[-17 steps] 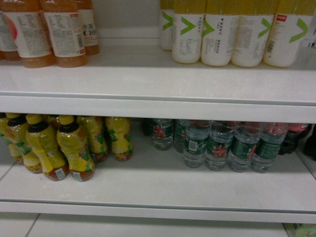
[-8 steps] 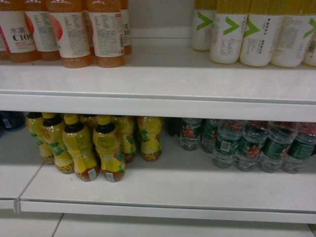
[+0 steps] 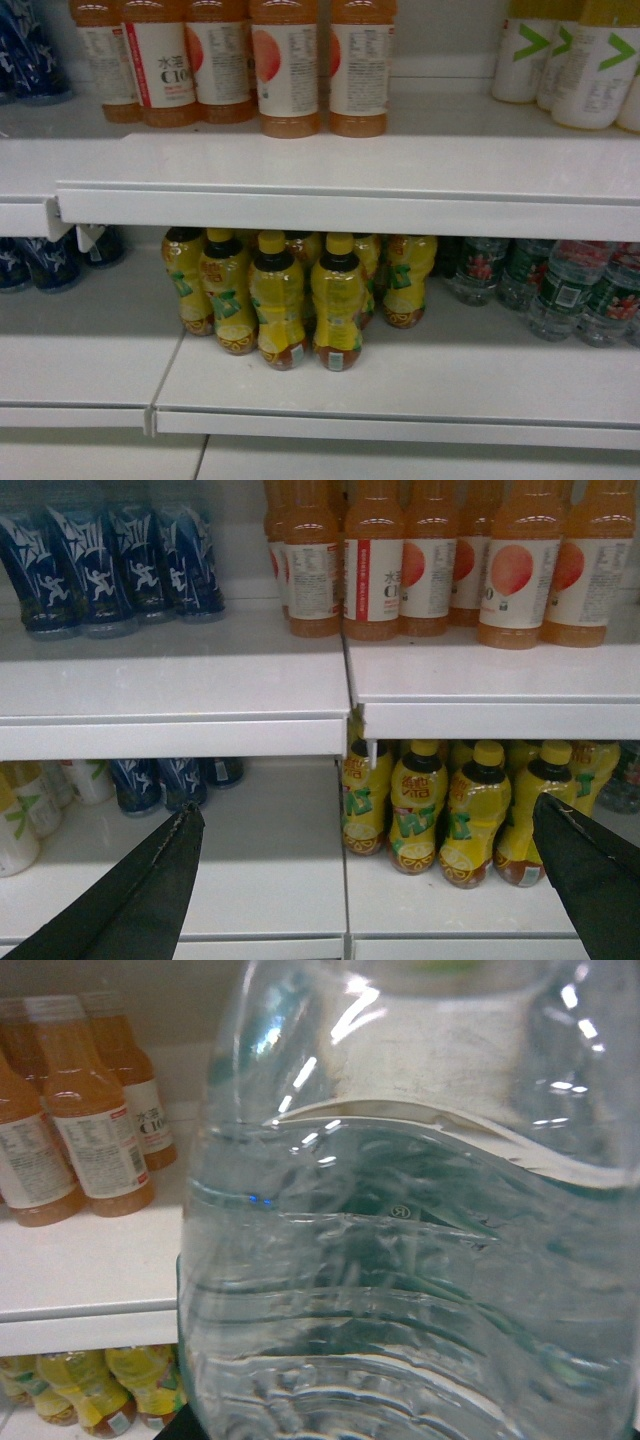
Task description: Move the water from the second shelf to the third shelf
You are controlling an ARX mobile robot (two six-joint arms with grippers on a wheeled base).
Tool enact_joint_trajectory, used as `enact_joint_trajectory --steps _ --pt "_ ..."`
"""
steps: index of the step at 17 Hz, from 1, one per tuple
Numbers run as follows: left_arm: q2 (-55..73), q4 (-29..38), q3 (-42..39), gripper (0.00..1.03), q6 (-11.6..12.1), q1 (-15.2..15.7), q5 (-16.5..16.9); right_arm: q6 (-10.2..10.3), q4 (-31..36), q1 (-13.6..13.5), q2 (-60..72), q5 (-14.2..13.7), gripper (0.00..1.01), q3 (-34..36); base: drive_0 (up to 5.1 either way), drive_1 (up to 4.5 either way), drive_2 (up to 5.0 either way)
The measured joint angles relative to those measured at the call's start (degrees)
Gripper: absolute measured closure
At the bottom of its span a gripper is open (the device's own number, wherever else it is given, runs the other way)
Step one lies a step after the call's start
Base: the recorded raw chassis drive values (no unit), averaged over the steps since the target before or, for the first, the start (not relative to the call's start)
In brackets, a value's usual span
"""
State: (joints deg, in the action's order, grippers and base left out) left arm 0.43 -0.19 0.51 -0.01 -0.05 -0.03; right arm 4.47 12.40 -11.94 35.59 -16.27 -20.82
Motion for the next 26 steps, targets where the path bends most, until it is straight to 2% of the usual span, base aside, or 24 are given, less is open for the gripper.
enact_joint_trajectory --steps 26 --pt "0.00 -0.02 0.00 0.05 0.00 0.00 -0.04 0.02 -0.11 0.02 -0.07 0.00 0.59 0.00 -5.0 2.44 2.4"
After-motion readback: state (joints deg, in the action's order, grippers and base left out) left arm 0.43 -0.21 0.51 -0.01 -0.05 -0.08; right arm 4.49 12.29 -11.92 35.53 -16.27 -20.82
